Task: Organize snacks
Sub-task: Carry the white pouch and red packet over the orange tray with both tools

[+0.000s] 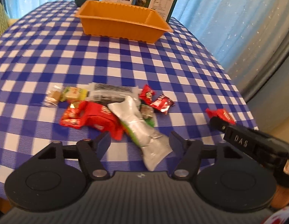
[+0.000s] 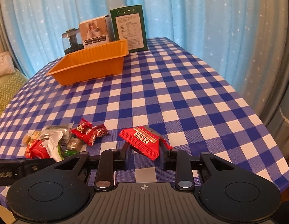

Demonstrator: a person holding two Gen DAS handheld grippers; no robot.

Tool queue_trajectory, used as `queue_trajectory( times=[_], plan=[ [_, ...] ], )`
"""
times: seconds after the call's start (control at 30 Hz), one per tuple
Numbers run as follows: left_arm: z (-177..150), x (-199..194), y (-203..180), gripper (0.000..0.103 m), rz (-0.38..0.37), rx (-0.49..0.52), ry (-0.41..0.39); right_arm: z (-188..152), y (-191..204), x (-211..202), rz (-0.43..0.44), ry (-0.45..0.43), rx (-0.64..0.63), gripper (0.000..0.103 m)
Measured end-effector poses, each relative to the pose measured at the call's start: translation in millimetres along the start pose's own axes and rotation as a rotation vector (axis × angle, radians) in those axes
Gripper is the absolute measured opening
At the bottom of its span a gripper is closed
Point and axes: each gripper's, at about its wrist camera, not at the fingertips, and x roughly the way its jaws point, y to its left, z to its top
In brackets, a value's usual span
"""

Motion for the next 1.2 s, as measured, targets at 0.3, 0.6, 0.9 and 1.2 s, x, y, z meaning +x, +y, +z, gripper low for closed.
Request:
queue_trajectory(
  times=[0.3,0.6,0.9,1.2],
  plan=[
    [10,31,-5,0.049,-0.003,-0.084,0.027,0,-2,4,0.004,0.005,0.027,0.03],
    [10,45,-9,0.023,0.067,-0.01,0.054,0,0,6,0.002,0.007,0.038,0.03],
    [2,24,-2,0.023,0.062,-0.025,0.031,3,9,0,0.026,-0.018,0.011,0.03],
    [23,-2,2,0.023,0.049,-0.005,-0.037,15,28,-7,0.06,-0.066,-0.046,0.03]
  ],
)
